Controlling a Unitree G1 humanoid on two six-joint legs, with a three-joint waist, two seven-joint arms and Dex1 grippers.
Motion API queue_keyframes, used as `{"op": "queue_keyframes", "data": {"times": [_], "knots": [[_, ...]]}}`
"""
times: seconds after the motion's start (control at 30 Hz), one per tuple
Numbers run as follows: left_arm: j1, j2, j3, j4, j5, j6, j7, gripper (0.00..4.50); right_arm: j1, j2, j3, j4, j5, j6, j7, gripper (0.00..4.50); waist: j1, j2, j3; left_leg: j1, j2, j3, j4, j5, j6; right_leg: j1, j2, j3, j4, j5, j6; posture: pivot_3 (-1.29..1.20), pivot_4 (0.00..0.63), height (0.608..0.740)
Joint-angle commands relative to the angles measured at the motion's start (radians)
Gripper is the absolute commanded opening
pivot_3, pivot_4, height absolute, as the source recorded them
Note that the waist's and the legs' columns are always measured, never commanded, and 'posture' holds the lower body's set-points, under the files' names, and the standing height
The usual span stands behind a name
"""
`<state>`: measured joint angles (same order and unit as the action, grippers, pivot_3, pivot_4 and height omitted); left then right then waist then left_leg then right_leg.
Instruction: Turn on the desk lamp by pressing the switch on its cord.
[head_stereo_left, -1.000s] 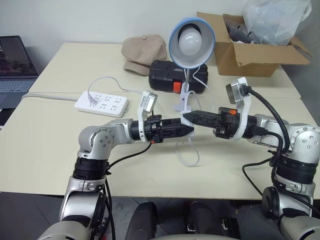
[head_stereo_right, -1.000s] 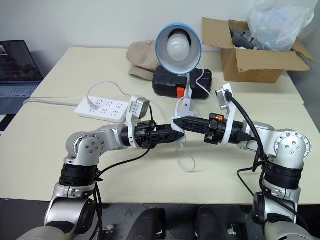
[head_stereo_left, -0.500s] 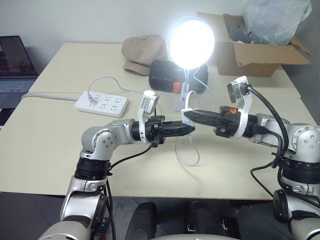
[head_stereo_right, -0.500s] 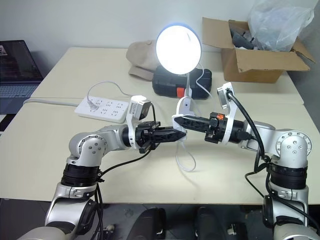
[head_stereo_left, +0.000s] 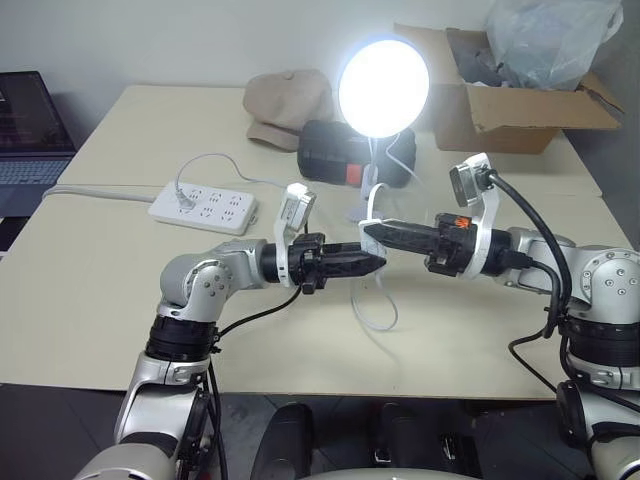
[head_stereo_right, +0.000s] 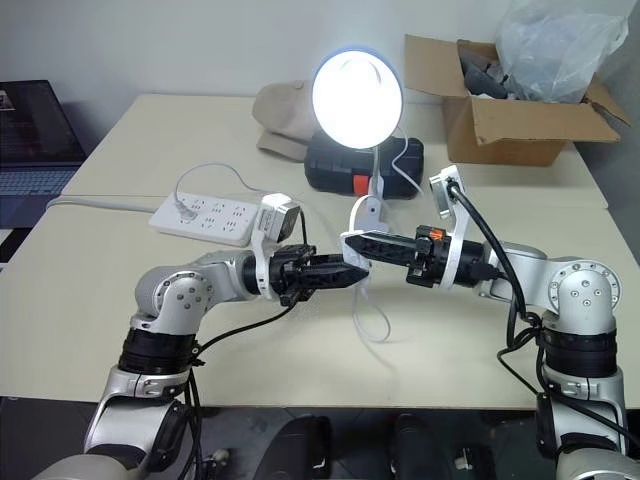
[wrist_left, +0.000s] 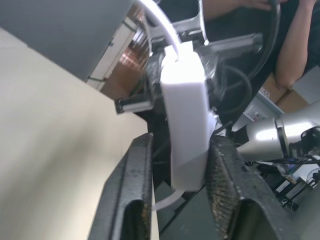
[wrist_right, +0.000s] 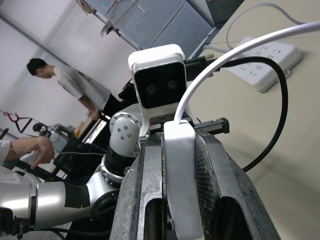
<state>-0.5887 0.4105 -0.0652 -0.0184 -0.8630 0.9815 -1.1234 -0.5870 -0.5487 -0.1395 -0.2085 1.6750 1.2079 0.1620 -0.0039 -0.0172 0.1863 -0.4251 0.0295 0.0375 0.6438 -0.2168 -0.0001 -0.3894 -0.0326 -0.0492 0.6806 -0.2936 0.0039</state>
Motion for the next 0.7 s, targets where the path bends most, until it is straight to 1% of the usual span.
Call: {"op": "queue_keyframes", "data": {"times": [0.03, 0.2, 0.27, 0.3, 0.37, 0.4, 0.53, 0.7], "knots": [[0.024, 0.034, -0.004, -0.042, 0.001, 0.007, -0.012, 2.5, 0.022, -0.022, -0.029, -0.012, 0.046, -0.043, -0.024, 0.4, 0.001, 0.0, 0.0, 0.0, 0.0, 0.0, 0.0, 0.0, 0.0, 0.0, 0.0, 0.0, 0.0, 0.0, 0.0, 0.0, 0.15, 0.74], [0.085, 0.081, -0.024, -0.121, 0.013, 0.001, -0.01, 3.47, 0.068, -0.061, -0.044, -0.002, 0.018, -0.064, -0.056, 0.4, 0.002, 0.0, 0.0, -0.001, 0.0, 0.0, 0.0, 0.0, 0.0, 0.0, 0.0, 0.0, 0.0, 0.0, 0.0, 0.0, 0.15, 0.74], [0.114, 0.097, -0.025, -0.176, 0.042, -0.044, 0.006, 3.85, 0.094, -0.084, -0.04, 0.01, -0.069, -0.08, -0.071, 0.4, 0.002, 0.0, 0.0, -0.001, 0.0, 0.0, 0.0, 0.0, 0.0, 0.0, 0.0, 0.0, 0.0, 0.0, 0.0, 0.0, 0.15, 0.74], [0.126, 0.101, -0.026, -0.2, 0.064, -0.073, 0.018, 4.13, 0.102, -0.097, -0.029, 0.019, -0.125, -0.085, -0.073, 0.4, 0.002, 0.0, 0.0, -0.001, 0.0, 0.0, 0.0, 0.0, 0.0, 0.0, -0.001, 0.0, -0.001, 0.0, 0.0, 0.0, 0.15, 0.74], [0.14, 0.106, -0.031, -0.228, 0.099, -0.119, 0.03, 4.41, 0.109, -0.114, -0.009, 0.023, -0.205, -0.091, -0.055, 0.4, 0.003, 0.0, 0.0, -0.001, 0.0, 0.0, 0.0, 0.0, 0.0, 0.0, -0.001, 0.0, -0.001, 0.0, 0.0, 0.0, 0.15, 0.74], [0.147, 0.115, -0.039, -0.242, 0.124, -0.147, 0.029, 4.49, 0.111, -0.12, 0.003, 0.023, -0.242, -0.092, -0.041, 0.4, 0.003, 0.0, 0.0, -0.001, 0.0, 0.0, 0.0, 0.0, 0.0, 0.0, -0.001, 0.0, -0.001, 0.0, 0.0, 0.0, 0.15, 0.74], [0.165, 0.142, -0.05, -0.288, 0.229, -0.265, 0.068, 4.5, 0.084, -0.116, 0.066, 0.077, -0.42, -0.099, -0.041, 0.4, 0.002, 0.0, 0.0, 0.0, 0.0, 0.0, 0.0, 0.0, 0.0, 0.0, 0.0, 0.0, -0.001, 0.0, 0.0, 0.0, 0.15, 0.74], [0.195, 0.237, -0.051, -0.376, 0.248, -0.272, 0.041, 4.5, 0.032, -0.063, 0.104, 0.184, -0.595, -0.117, -0.055, 0.4, 0.002, 0.0, 0.0, 0.0, 0.0, 0.0, 0.0, 0.0, 0.0, -0.001, 0.0, 0.001, -0.001, 0.0, 0.0, 0.0, 0.15, 0.74]]}}
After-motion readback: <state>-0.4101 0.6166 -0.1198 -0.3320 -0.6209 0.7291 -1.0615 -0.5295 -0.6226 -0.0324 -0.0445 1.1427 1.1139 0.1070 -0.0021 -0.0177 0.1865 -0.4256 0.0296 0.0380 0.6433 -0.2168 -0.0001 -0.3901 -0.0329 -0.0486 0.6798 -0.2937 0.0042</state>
